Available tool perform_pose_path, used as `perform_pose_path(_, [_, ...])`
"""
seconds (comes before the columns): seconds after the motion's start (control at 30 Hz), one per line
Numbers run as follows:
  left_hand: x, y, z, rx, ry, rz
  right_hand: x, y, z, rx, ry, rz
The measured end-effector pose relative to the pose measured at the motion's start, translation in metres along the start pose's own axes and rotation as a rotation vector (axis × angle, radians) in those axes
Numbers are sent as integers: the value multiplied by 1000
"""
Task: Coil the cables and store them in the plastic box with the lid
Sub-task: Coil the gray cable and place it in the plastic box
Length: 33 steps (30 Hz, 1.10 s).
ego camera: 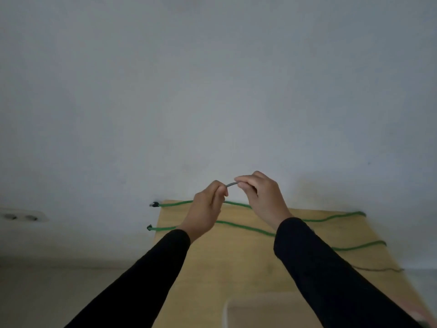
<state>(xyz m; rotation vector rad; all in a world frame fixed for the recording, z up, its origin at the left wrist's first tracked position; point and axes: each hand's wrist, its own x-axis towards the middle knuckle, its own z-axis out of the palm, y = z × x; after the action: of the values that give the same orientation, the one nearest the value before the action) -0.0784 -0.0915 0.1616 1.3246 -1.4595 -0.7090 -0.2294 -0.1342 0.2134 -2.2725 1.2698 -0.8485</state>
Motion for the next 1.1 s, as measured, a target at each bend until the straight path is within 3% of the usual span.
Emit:
perform_pose_path(0.13, [22,44,13,-382,90,-145,3,12,-45,89,74,-13])
perform_pose_path(0.27, [37,89,36,-851,76,-264,-1,38,-82,196,104,-13])
perform_pose_path(0.43, [51,140,77,-1392,27,-209,-7,78,-124,168,72,-96])
perform_pose_path(0.53, [61,165,96,-1502,30,-146,-13,97,-140,93,8,-165])
perform_pose_path(0.63, [75,183,102,-1556,155,-100,-23,101,-152,24,-78,-252])
perform_pose_path(0.77, [92,198,101,-1490,226,-93,-35,93,-164,-79,-171,-325])
perform_pose_path(0.9, [93,199,117,-1083,294,-106,-41,73,-178,-115,-247,-364])
perform_pose_path(1.03, [76,189,139,-736,183,-78,-35,58,-200,-132,-237,-377])
perform_pose_path(1.1, [63,185,147,-499,78,-43,-27,57,-214,-10,-200,-317])
